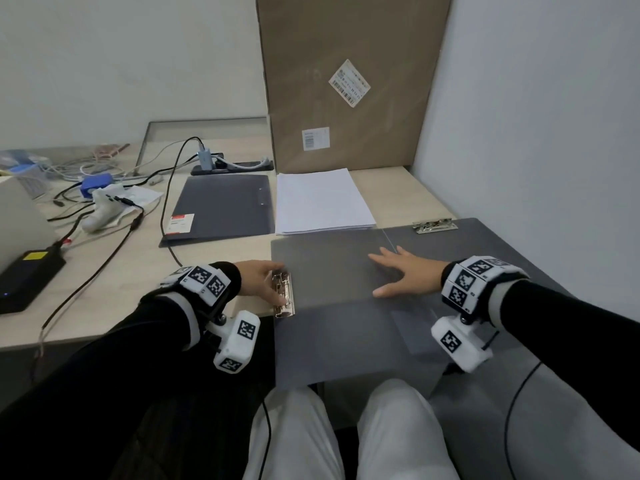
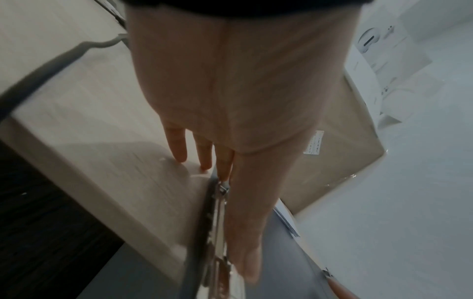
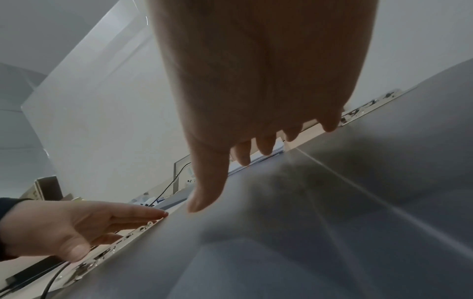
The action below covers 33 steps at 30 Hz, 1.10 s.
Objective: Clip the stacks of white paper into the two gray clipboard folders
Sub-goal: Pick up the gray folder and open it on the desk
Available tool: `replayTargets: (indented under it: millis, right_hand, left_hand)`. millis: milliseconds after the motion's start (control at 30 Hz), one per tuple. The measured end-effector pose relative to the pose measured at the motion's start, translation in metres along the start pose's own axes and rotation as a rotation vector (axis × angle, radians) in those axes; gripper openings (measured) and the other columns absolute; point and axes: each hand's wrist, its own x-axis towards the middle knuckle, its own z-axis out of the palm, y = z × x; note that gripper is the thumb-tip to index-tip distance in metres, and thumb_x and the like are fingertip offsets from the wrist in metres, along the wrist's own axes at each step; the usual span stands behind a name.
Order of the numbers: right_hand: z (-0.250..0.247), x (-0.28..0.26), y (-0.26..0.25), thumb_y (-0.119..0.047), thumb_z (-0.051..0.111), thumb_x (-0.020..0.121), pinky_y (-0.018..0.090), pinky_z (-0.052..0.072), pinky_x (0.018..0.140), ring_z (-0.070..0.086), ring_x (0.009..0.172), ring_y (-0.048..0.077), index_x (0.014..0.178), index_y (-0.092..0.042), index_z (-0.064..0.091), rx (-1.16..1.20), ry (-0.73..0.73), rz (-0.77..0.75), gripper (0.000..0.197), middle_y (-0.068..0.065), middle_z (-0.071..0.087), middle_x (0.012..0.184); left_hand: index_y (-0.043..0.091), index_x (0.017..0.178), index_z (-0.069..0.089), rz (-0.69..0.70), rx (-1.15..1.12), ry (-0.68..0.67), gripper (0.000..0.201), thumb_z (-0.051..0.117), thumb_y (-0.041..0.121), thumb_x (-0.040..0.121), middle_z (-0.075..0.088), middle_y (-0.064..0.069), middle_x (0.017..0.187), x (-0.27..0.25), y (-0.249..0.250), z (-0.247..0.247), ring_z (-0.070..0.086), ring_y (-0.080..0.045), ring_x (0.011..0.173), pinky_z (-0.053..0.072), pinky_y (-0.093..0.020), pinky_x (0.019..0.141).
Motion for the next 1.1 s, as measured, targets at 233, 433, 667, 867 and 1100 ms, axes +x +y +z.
replayTargets:
  millis: [233, 433, 667, 867, 1100]
  right_hand:
    - [0.014, 0.02, -0.007, -0.064, 0.059, 0.077, 0.057, -0.001, 0.116, -0.015, 0.148, 0.023, 0.15, -0.039, -0.003, -0.075, -0.093, 0.028, 0.099, -0.007, -0.012, 0.16]
    - [0.018, 0.02, -0.003, -0.064, 0.058, 0.077, 0.059, -0.003, 0.114, -0.014, 0.148, 0.023, 0.15, -0.038, -0.002, -0.079, -0.07, 0.017, 0.099, -0.007, -0.012, 0.16]
    - [0.018, 0.018, -0.004, -0.064, 0.058, 0.077, 0.059, -0.004, 0.114, -0.015, 0.148, 0.022, 0.15, -0.04, -0.001, -0.06, -0.059, 0.017, 0.097, -0.008, -0.012, 0.16]
    - [0.018, 0.014, -0.008, -0.063, 0.059, 0.077, 0.058, -0.004, 0.116, -0.014, 0.148, 0.021, 0.15, -0.04, 0.0, -0.04, -0.047, 0.03, 0.096, -0.009, -0.011, 0.16]
    - [0.025, 0.014, -0.018, -0.067, 0.057, 0.075, 0.057, -0.002, 0.116, -0.013, 0.148, 0.023, 0.15, -0.039, 0.0, -0.039, -0.032, 0.036, 0.098, -0.007, -0.011, 0.161]
  left_hand:
    - [0.015, 0.151, 0.016, 0.062, 0.138, -0.052, 0.089, 0.071, 0.024, 0.081, 0.017, 0.005, 0.159, -0.004, -0.001, 0.005, 0.021, -0.013, 0.146, 0.016, -0.02, 0.114]
    - [0.01, 0.15, 0.017, 0.089, 0.251, 0.01, 0.093, 0.073, 0.029, 0.078, 0.022, -0.004, 0.157, 0.004, -0.001, 0.013, 0.023, -0.017, 0.145, 0.017, -0.026, 0.118]
    - [0.015, 0.151, 0.015, 0.101, 0.239, -0.031, 0.089, 0.068, 0.036, 0.082, 0.012, -0.001, 0.16, 0.003, -0.007, 0.011, 0.017, -0.017, 0.147, 0.013, -0.028, 0.119]
    - [0.028, 0.142, 0.04, 0.045, -0.158, 0.005, 0.052, 0.046, 0.045, 0.093, 0.046, 0.003, 0.141, 0.003, -0.02, -0.002, 0.044, -0.014, 0.122, 0.046, -0.024, 0.077]
    - [0.022, 0.131, 0.054, 0.045, -0.199, 0.082, 0.051, 0.033, 0.051, 0.095, 0.052, 0.0, 0.137, 0.01, -0.007, 0.002, 0.045, -0.019, 0.131, 0.037, -0.029, 0.102]
